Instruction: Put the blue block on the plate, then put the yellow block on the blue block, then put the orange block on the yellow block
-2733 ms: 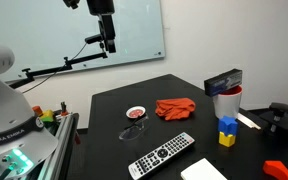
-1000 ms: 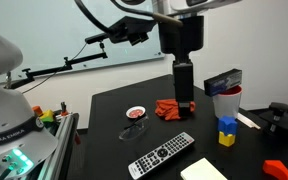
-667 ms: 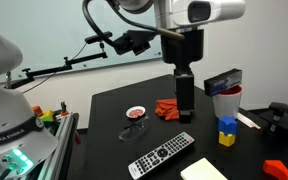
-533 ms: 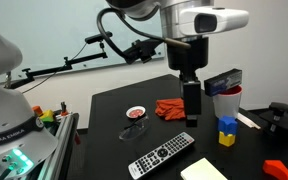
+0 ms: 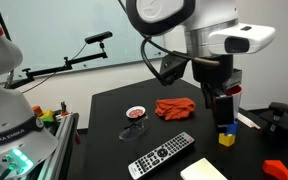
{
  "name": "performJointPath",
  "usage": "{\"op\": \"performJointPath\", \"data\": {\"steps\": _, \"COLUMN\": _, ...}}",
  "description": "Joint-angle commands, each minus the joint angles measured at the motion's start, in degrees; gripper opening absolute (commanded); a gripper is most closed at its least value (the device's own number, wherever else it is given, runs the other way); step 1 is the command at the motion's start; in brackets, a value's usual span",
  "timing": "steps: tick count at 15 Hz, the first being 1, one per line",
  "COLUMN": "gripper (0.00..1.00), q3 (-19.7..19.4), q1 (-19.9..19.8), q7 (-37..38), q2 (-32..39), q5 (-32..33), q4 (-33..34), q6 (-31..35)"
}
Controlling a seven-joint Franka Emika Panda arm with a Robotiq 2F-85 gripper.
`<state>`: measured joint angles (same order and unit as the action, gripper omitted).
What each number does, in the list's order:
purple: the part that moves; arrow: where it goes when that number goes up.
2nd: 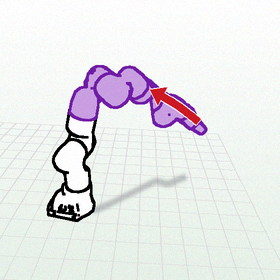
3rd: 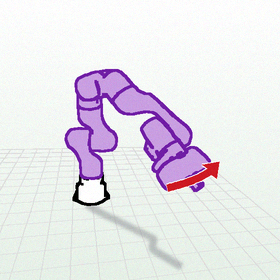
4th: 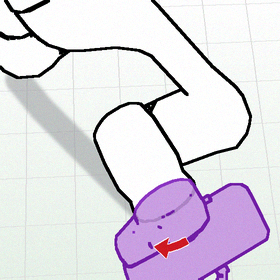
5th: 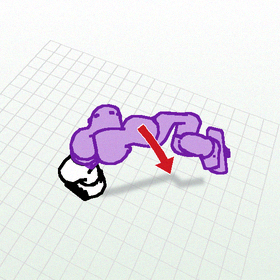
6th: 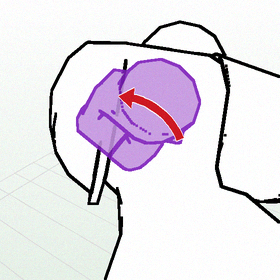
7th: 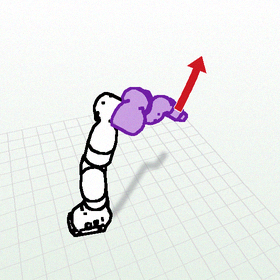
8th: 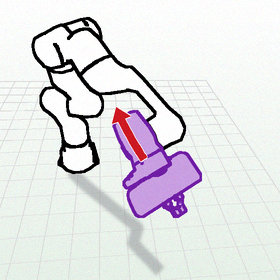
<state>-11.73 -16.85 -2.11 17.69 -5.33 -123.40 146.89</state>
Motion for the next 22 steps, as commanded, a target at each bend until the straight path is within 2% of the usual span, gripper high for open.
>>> {"op": "performJointPath", "data": {"steps": 1, "gripper": 1.0, "q3": 2.23, "q1": -1.87, "q7": -5.08, "q2": 2.05, "q5": -4.67, "q4": 2.75, "q6": 1.83}}
{"op": "performJointPath", "data": {"steps": 10, "gripper": 1.0, "q3": 4.34, "q1": -2.68, "q7": -5.82, "q2": 7.03, "q5": -4.92, "q4": 8.24, "q6": 3.45}}
{"op": "performJointPath", "data": {"steps": 22, "gripper": 1.0, "q3": 5.13, "q1": -3.22, "q7": -5.55, "q2": 11.15, "q5": -4.54, "q4": 11.33, "q6": 3.26}}
